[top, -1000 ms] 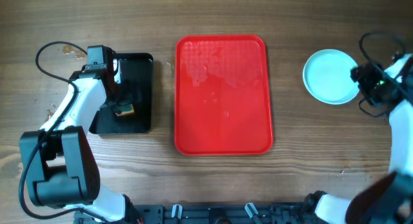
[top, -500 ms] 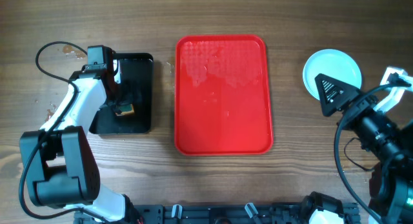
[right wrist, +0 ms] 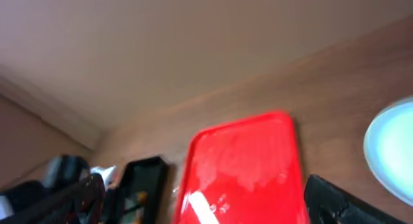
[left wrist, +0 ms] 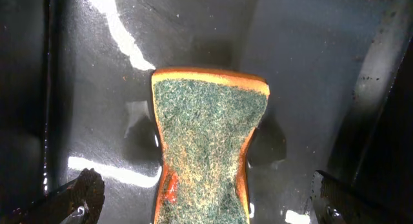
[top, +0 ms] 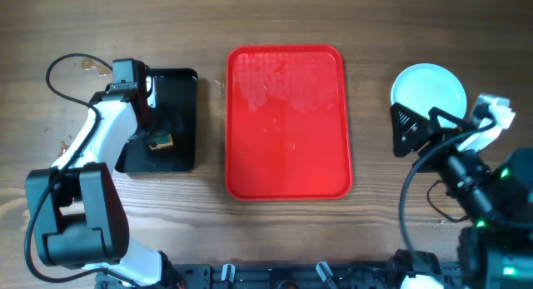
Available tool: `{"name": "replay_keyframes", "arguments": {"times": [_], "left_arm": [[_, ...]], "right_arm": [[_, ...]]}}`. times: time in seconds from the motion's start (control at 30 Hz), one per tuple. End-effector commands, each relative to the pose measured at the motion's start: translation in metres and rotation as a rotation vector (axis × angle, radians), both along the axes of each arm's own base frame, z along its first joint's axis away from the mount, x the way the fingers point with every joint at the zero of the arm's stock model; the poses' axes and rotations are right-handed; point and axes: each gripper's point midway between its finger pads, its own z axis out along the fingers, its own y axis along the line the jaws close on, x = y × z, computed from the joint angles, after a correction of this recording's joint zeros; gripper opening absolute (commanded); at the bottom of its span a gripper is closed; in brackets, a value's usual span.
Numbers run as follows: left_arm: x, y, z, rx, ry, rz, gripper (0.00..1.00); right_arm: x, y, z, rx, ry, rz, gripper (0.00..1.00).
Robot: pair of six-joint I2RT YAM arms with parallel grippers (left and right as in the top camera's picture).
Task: Clean dirty plates on tray and stack at the side
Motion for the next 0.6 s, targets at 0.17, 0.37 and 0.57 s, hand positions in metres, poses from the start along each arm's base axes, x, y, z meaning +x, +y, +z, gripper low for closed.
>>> {"name": "replay_keyframes", "arguments": {"times": [0.17, 0.37, 0.57], "left_arm": [[0.0, -0.002, 0.001, -0.011, -0.006, -0.017, 1.0], [0.0, -0.002, 0.001, -0.011, -0.006, -0.017, 1.0], [0.0, -0.002, 0.001, -0.011, -0.006, -0.017, 1.0]], "right_arm": [[-0.024, -0.043, -0.095, -0.112, -0.075, -0.274, 1.0], [-0.035, -0.036, -0.121, -0.253, -0.174, -0.22, 1.0], [-0.029, -0.019, -0.137, -0.39, -0.219, -0.112, 1.0]]}}
